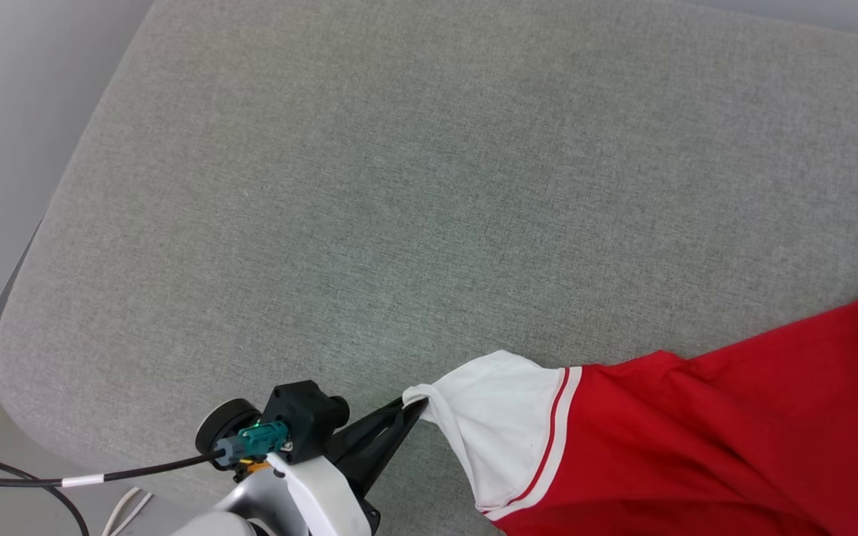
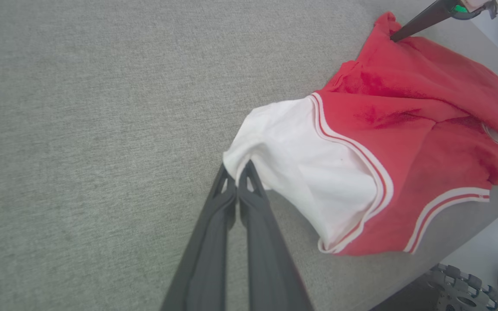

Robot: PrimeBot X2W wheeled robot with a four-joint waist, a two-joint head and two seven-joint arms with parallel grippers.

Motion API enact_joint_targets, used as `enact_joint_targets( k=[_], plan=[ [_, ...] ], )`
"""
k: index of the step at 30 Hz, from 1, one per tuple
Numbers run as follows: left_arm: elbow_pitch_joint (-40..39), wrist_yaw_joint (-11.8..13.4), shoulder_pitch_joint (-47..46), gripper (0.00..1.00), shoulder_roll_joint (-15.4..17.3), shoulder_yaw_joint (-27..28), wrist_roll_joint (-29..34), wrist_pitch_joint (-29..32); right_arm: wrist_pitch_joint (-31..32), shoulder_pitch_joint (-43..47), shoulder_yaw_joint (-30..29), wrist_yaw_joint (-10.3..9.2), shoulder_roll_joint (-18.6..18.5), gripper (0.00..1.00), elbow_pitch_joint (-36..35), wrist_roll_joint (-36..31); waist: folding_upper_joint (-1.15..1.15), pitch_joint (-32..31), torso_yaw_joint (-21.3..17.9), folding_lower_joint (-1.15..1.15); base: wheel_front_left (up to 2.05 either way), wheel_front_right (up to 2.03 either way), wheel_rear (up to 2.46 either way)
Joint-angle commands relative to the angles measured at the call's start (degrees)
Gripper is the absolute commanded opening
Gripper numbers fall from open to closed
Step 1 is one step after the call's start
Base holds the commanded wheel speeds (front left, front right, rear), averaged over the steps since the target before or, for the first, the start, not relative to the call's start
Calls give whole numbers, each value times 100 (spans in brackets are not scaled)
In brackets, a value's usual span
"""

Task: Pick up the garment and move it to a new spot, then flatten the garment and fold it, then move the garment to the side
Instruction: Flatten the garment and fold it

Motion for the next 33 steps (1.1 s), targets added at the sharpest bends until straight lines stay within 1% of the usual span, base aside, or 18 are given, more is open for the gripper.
enact_joint_targets(
  k=[1, 5, 8, 14, 16, 20, 25, 29, 33],
  plan=[
    [19, 10, -37, 0, -15, 21, 3, -49, -36, 383, 91, -3, 26, 0, 315, 24, 0, -101, -18, 0, 0, 0, 0],
    [-25, 55, 69, 0, 16, 73, -64, -116, -386, 183, -23, -4, -113, 0, 218, 179, 0, -355, -142, 0, 0, 0, 0],
    [-84, 133, 129, 0, 115, 138, -80, -140, -729, -23, -77, -3, -109, 0, 129, 347, 0, -607, -306, 0, 0, 0, 0],
    [-259, 381, 203, 0, 329, 322, -70, -174, -1296, -145, -101, -3, -105, 0, -67, 684, 0, -1268, -737, 0, 0, 0, 0],
    [-360, 488, 202, 0, 427, 449, -58, -227, -1424, -163, -139, -3, -79, 0, -211, 831, 0, -1487, -906, 0, 0, 0, 0],
    [-690, 668, 127, 0, 588, 736, -44, -373, -1710, -80, 20, -3, -250, 0, -630, 1114, 0, -1844, -1234, 0, 0, 0, 0],
    [-1125, 872, -131, 0, 936, 1141, 104, -430, -2190, -175, -1, -3, -364, 0, -1206, 1371, 0, -2090, -1609, 0, 0, 0, 0],
    [-1395, 949, -391, 0, 1097, 1561, 23, -554, -2593, -338, 40, -3, -440, 0, -1634, 1462, 0, -2222, -1891, 0, 0, 0, 0],
    [-1534, 968, -766, 0, 1244, 1919, 41, -597, -2974, -542, 58, -3, -470, 0, -1944, 1475, 0, -2259, -2134, 0, 0, 0, 0]
  ],
)
